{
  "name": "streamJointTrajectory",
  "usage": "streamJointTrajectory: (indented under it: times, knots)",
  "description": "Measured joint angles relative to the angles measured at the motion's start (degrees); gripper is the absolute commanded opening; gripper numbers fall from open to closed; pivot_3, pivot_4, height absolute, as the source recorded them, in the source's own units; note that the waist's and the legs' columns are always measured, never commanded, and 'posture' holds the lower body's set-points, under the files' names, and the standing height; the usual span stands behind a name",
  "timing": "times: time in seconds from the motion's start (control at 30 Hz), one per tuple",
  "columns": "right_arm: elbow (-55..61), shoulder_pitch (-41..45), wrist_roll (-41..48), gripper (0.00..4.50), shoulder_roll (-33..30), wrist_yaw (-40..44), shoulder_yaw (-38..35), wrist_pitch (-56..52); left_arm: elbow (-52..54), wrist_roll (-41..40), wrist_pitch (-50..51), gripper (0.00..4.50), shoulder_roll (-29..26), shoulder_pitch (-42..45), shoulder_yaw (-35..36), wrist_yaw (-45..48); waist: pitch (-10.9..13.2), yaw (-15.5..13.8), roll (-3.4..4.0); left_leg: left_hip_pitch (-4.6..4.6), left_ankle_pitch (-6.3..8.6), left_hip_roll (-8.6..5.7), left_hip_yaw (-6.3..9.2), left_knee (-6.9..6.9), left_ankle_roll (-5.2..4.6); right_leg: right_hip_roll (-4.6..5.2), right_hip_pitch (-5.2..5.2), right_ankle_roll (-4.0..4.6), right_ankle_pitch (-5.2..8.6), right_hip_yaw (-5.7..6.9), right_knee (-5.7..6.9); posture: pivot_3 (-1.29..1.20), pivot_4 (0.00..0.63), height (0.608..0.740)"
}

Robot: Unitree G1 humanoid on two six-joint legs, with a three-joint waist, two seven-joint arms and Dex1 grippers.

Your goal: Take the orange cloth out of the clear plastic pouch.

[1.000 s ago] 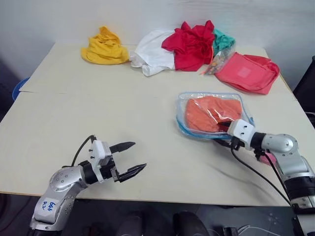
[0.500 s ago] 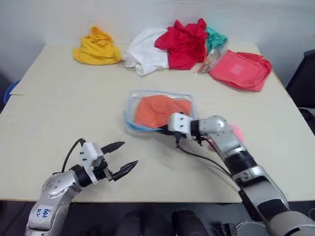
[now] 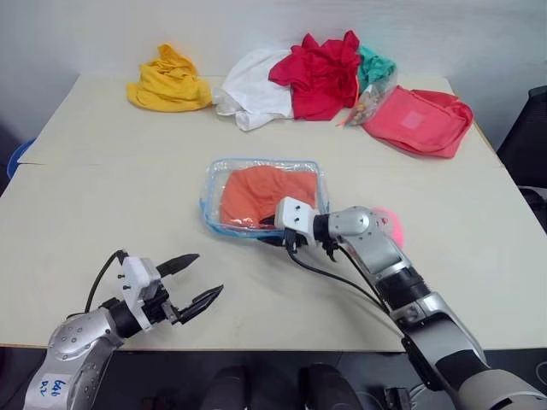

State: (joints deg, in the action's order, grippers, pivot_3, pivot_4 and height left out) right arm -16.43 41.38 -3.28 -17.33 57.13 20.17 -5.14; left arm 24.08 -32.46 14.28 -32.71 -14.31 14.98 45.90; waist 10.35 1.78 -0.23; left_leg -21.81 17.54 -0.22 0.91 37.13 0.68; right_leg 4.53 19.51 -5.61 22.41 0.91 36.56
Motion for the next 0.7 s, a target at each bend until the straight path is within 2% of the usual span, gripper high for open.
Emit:
streamJointTrajectory:
  times: [0.13,0.2,0.33,0.43,0.57,0.7]
  knots:
    - [13.11,-2.54,1.94,3.96,-7.78,4.39,-1.18,-8.66,0.53,-3.41,2.90,4.50,-2.06,-0.37,1.65,1.27,0.00,-0.40,0.00,-0.37,0.00,-0.03,0.13,0.14,-0.05,0.03,0.18,0.00,0.00,0.02,-0.04,0.00,0.150,0.740]
    - [21.74,-7.21,7.79,3.96,-12.64,7.18,-5.52,-15.91,0.47,-3.49,3.25,4.50,-2.50,-0.08,1.83,1.95,0.00,-0.94,-0.01,-0.40,0.03,-0.04,0.17,0.13,-0.09,0.04,0.10,0.00,0.00,0.04,-0.19,0.00,0.150,0.740]
    - [27.28,-11.50,13.79,3.96,-21.40,7.43,-14.56,-25.95,0.31,-3.16,2.04,4.50,-2.09,1.06,1.81,2.36,0.02,-1.14,0.01,-0.39,0.02,-0.06,0.13,0.15,-0.12,0.05,0.07,0.01,-0.01,0.02,-0.46,0.00,0.150,0.740]
    - [25.64,-11.41,14.02,3.96,-31.36,8.98,-17.92,-29.76,0.18,-2.38,1.19,4.50,-1.53,2.89,0.31,2.33,0.03,-1.23,0.03,-0.29,0.01,-0.05,0.11,0.11,-0.14,0.03,0.02,0.02,-0.01,0.00,-0.47,0.00,0.150,0.740]
    - [16.39,-10.95,10.97,3.96,-36.29,9.82,-15.88,-28.88,-0.01,-0.87,0.46,4.50,-1.00,4.05,-2.31,2.37,0.03,-0.57,0.02,-0.31,0.00,-0.04,0.06,0.07,-0.16,0.00,0.03,0.02,-0.02,-0.02,-0.48,0.00,0.150,0.740]
    - [9.08,-7.73,10.56,3.04,-36.26,13.18,-12.33,-26.26,-0.14,-0.29,-0.05,4.50,-1.05,5.21,-3.42,2.49,0.03,-0.02,0.03,-0.29,-0.03,-0.04,0.01,0.13,-0.19,-0.02,0.02,0.02,-0.02,-0.03,-0.41,0.00,0.150,0.740]
